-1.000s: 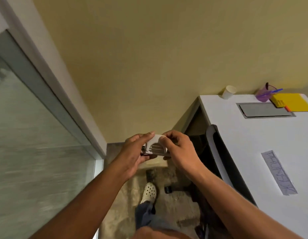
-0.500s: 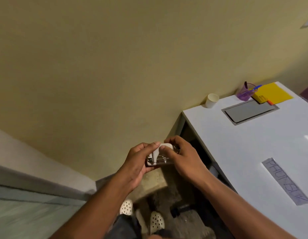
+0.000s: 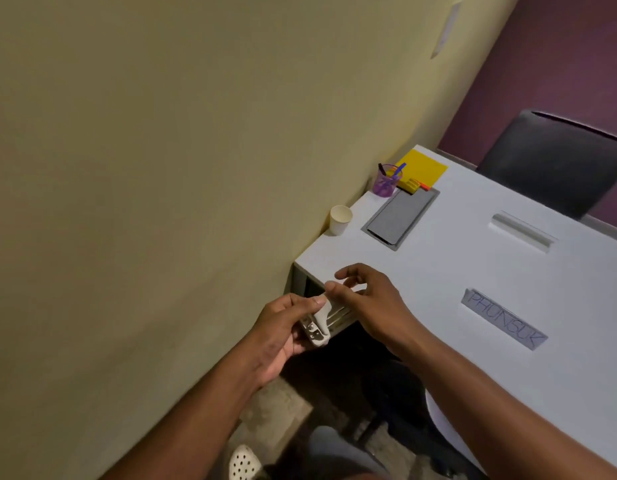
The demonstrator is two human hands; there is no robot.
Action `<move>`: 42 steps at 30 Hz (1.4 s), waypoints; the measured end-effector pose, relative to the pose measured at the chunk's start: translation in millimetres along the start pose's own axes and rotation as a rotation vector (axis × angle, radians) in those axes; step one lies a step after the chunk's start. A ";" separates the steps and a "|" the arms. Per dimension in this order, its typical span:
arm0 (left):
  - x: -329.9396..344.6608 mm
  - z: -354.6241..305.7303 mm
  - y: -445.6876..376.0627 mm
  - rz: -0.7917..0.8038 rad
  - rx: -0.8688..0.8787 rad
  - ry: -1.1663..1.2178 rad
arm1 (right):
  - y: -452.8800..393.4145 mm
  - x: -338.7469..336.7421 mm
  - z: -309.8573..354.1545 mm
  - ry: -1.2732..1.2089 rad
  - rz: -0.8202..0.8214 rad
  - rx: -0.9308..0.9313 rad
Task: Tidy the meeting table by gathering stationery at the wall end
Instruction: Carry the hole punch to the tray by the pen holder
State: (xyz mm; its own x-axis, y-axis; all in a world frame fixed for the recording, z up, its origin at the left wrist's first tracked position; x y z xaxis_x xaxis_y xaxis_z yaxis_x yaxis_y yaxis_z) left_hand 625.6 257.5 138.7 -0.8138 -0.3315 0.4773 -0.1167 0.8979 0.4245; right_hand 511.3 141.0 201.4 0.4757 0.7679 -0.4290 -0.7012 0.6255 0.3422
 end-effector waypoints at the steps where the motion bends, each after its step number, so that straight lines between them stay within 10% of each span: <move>1: 1.4 -3.6 -8.8 0.021 -0.008 0.004 | -3.1 -4.9 -2.5 0.011 -0.025 0.015; 33: 14.5 26.3 -381.1 -0.013 -0.180 -0.174 | -250.4 -151.6 -215.5 0.071 -0.071 0.179; 39: -3.3 45.3 -400.1 0.242 0.641 -1.777 | -309.5 -177.4 -249.9 0.040 -0.216 0.172; 42: -13.0 56.5 -419.7 0.514 0.453 -1.883 | -349.3 -188.4 -248.6 0.080 -0.232 0.124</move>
State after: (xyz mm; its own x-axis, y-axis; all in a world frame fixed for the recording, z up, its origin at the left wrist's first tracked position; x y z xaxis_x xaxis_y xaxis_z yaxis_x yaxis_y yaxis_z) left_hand 653.0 -98.6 -89.1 -0.2421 0.3245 -0.9144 0.4159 0.8862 0.2044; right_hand 534.6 -256.5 -45.2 0.5693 0.5917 -0.5707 -0.5055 0.7994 0.3246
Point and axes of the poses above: each hand's wrist, its own y-axis away from the middle knuckle, its own x-axis out of the palm, z = x × y, the point moved 7 cm from there along -y, towards the middle knuckle, and after that the axes turned 13 degrees about z, right-handed, at the moved point
